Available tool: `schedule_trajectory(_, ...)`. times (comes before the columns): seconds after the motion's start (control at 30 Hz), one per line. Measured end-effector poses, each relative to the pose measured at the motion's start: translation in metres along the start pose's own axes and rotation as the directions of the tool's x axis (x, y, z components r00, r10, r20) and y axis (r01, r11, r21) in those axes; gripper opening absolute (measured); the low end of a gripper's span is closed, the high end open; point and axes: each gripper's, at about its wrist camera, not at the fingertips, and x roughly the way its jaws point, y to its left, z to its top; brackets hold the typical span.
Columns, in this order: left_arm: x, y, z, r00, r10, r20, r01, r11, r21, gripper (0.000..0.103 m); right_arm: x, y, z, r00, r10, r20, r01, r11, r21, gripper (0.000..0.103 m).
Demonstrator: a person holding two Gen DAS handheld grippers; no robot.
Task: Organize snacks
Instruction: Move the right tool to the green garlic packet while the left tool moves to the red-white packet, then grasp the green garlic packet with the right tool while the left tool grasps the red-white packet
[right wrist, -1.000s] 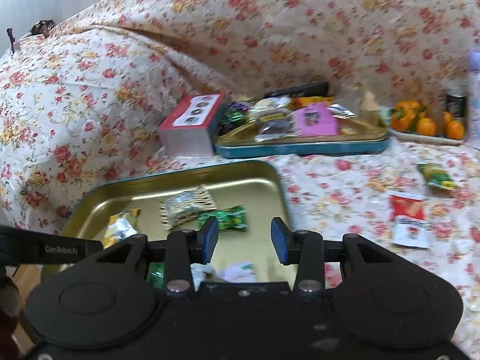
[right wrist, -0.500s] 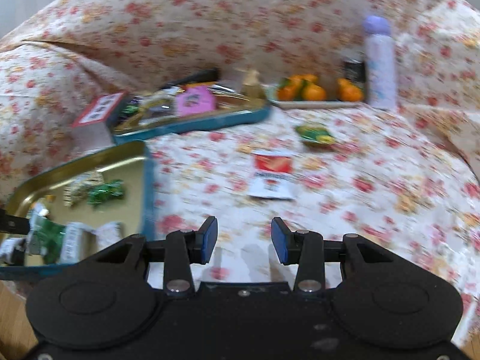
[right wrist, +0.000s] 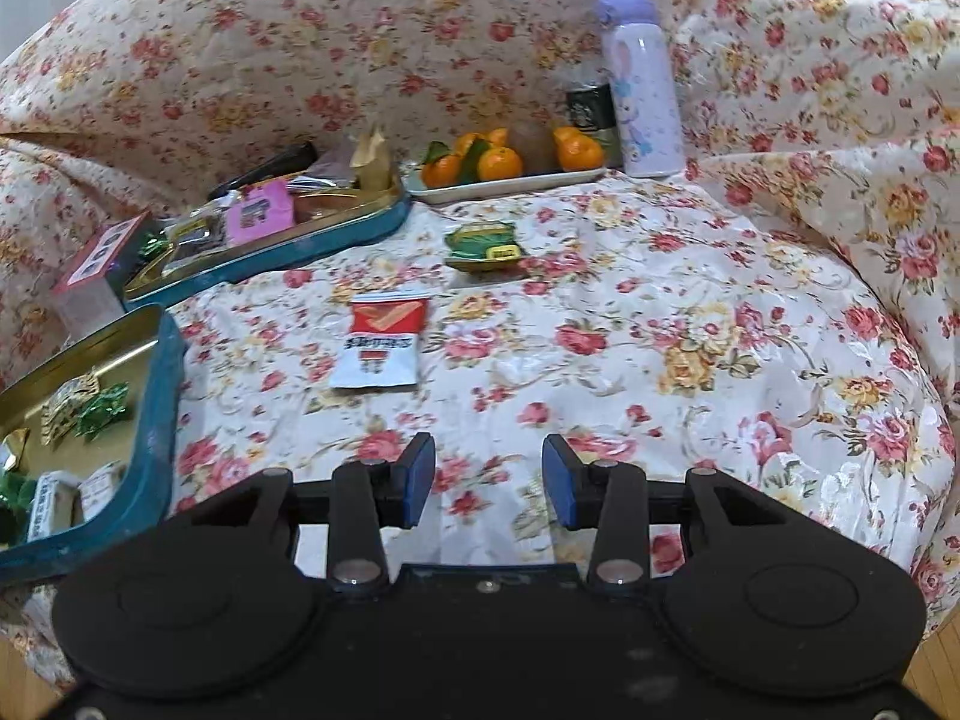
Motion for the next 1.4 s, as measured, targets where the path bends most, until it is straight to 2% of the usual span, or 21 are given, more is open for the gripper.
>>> schedule_trajectory(0.1, -0.001, -0.016, 0.0, 1.0, -0.011, 0.005, 0.011, 1.0, 0.025, 0.035, 0.003, -0.009, 0.001, 1.0, -0.001, 0.001, 0.001, 1.0, 0.006, 0.042)
schedule_trajectory(0.23, 0.004, -0.033, 0.003, 0.998, -0.055, -0.025, 0.055, 0.998, 0.001, 0.035, 0.005, -0.021, 0.007, 1.0, -0.003, 0.012, 0.002, 1.0, 0.005, 0.042)
schedule_trajectory(0.5, 0.006, -0.067, 0.018, 0.997, -0.071, -0.031, 0.072, 0.996, 0.043, 0.035, 0.031, -0.036, 0.04, 0.996, 0.027, 0.086, -0.026, 1.0, -0.01, 0.043)
schedule_trajectory(0.73, 0.018, -0.09, 0.029, 0.995, -0.083, -0.057, 0.085, 0.996, 0.028, 0.035, 0.074, -0.029, 0.076, 0.989, 0.056, 0.134, -0.052, 0.998, -0.031, 0.048)
schedule_trajectory(1.0, 0.033, -0.11, 0.037, 0.993, -0.079, -0.088, 0.081, 0.996, 0.025, 0.035, 0.114, -0.016, 0.1, 0.981, 0.092, 0.172, -0.077, 0.993, -0.095, 0.053)
schedule_trajectory(1.1, 0.039, -0.113, 0.042, 0.992, -0.077, -0.1, 0.079, 0.997, 0.015, 0.035, 0.126, -0.012, 0.1, 0.983, 0.08, 0.168, -0.058, 0.99, -0.129, 0.053)
schedule_trajectory(1.13, 0.041, -0.113, 0.043, 0.992, -0.077, -0.103, 0.079, 0.997, 0.01, 0.035, 0.131, -0.012, 0.1, 0.986, 0.083, 0.142, -0.064, 0.99, -0.128, 0.053)
schedule_trajectory(1.3, 0.052, -0.114, 0.052, 0.991, -0.071, -0.11, 0.071, 0.997, -0.009, 0.035, 0.142, -0.032, 0.105, 0.986, 0.145, 0.079, -0.144, 0.989, -0.012, 0.053)
schedule_trajectory(1.4, 0.061, -0.115, 0.061, 0.991, -0.074, -0.116, 0.071, 0.997, -0.032, 0.035, 0.144, -0.042, 0.104, 0.978, 0.191, 0.08, -0.194, 0.98, 0.043, 0.055)
